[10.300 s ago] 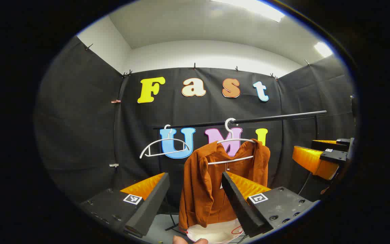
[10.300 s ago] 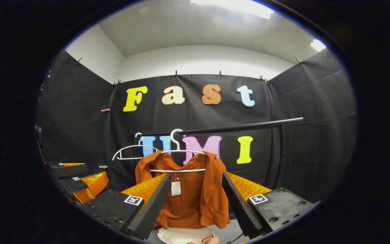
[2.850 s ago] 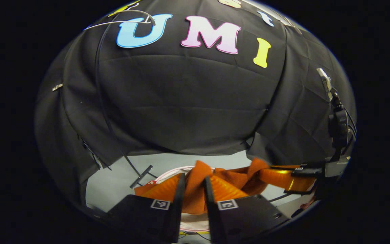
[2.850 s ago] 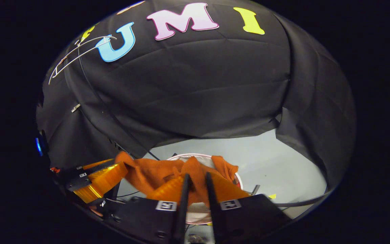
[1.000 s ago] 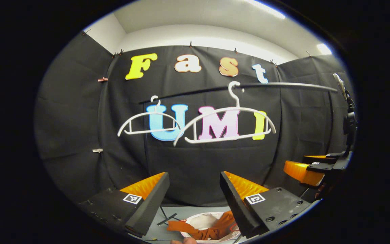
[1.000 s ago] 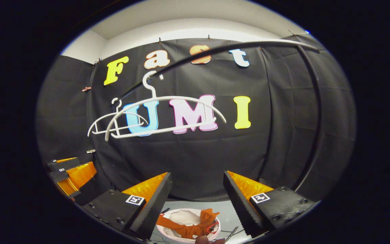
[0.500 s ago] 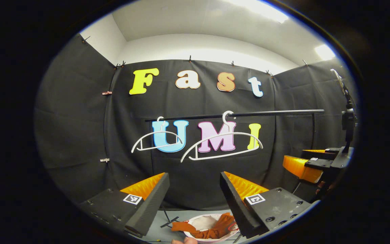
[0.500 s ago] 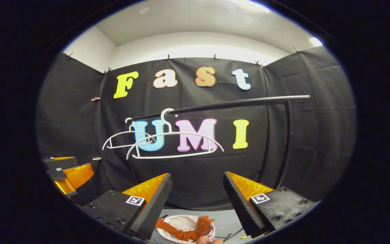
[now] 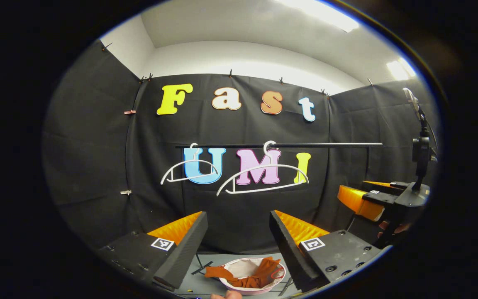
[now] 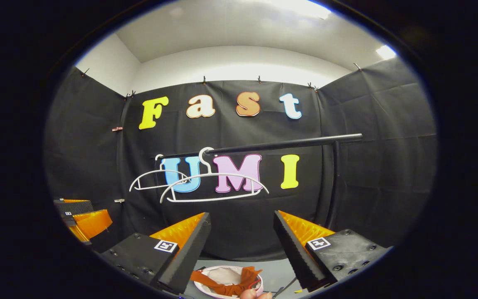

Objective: Grasp the clothes on the hanger with both hands and then place them into the laundry hamper below.

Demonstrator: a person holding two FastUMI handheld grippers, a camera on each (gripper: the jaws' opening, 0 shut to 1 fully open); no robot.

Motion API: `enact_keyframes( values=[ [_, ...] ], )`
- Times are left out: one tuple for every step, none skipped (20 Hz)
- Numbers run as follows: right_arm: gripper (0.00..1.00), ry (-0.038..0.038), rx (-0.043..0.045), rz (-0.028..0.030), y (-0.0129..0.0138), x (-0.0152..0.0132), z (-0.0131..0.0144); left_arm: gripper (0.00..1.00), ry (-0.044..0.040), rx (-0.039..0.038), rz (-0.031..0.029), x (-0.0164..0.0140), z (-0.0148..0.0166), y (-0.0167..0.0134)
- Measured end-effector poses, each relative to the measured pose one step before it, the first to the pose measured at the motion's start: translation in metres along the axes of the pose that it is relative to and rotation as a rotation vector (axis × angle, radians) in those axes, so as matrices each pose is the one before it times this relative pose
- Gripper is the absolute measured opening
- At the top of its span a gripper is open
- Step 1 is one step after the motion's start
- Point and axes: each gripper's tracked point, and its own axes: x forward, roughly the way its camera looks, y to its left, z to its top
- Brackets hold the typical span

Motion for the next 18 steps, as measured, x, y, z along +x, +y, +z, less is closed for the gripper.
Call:
enact_keyframes(
  values=[
    [1.0,0.00399,0.01015,0.00482,0.00302,-0.00051,-0.00033,0.95,0.00008,0.00338,-0.00193,-0.00225,-0.00054,-0.0003],
    [0.98,-0.00191,0.0096,0.00001,0.00107,0.00041,0.00064,0.95,0.00101,0.00514,0.00035,-0.0014,-0.00068,0.00067],
    [0.98,-0.00228,0.00177,0.0002,0.00175,0.00007,0.00143,0.95,-0.00014,0.00178,0.00129,-0.00153,-0.00183,0.00077],
    [0.94,-0.00624,-0.00418,0.00138,0.00108,0.00002,0.00128,0.95,0.00246,-0.00228,-0.00123,-0.00042,-0.00084,-0.00033],
    [0.96,-0.00925,-0.00707,0.00192,0.00102,-0.00066,0.00281,0.95,0.00071,-0.00425,-0.00249,-0.0002,-0.00198,-0.00044],
    [0.98,-0.00923,-0.00446,0.00355,0.00172,0.0011,0.00326,0.95,-0.00027,-0.00357,-0.00098,-0.00085,0.00003,0.00015],
    [0.98,-0.00793,-0.00502,0.00417,0.0026,-0.00101,0.00281,0.95,-0.00103,-0.00183,0.00035,-0.00081,-0.00032,0.00052],
    [0.98,-0.00718,-0.00416,0.00283,0.00122,0.00012,0.00186,0.95,-0.00192,-0.00035,0.00394,-0.0007,0.00035,0.00156],
    [0.98,-0.00469,-0.0026,0.00255,0.0011,-0.00006,0.00142,0.95,-0.00077,0.00007,0.00493,0.00033,0.00019,0.00204],
    [0.98,-0.00431,-0.00123,0.00475,0.00169,0.00014,0.001,0.92,-0.002,0.00027,0.00275,0.00053,0.00089,0.00131],
    [0.98,-0.00271,-0.00442,0.00162,0.00086,-0.00024,0.00028,0.92,-0.00507,0.00172,0.00302,0.00068,-0.00021,0.0016],
    [0.98,0.00028,-0.00432,0.00243,0.00068,0.00058,-0.00127,0.95,-0.00332,0.00158,0.00197,0.00132,0.00198,0.00161],
    [0.97,0.00446,-0.00143,0.00182,0.00096,0.00036,-0.00188,0.92,-0.00204,-0.00074,0.00186,0.00039,0.00011,0.00127],
    [0.97,0.00281,0.00262,0.00309,0.00101,0.00095,-0.0006,0.95,-0.00176,-0.00248,0.00018,0.00151,0.00079,0.00115],
    [0.98,0.00087,0.00185,0.00209,0.00078,-0.00025,-0.00038,0.95,-0.00128,-0.0027,0.00137,0.00052,0.00012,0.00074],
    [0.98,0.00126,-0.00052,-0.00043,0.00005,0.00065,-0.00029,0.95,-0.00347,-0.00257,0.00209,0.0002,0.00136,0.0015],
    [0.98,0.0001,-0.00095,0.00028,0.00028,-0.0001,0.00007,0.95,-0.00227,-0.00258,0.00206,0.00129,0.00077,0.00176],
    [0.98,-0.00069,-0.00021,0.00217,0.00061,0.00007,0.00061,0.95,-0.00196,-0.00246,0.00393,0.00096,0.00106,0.0014]
  ],
)
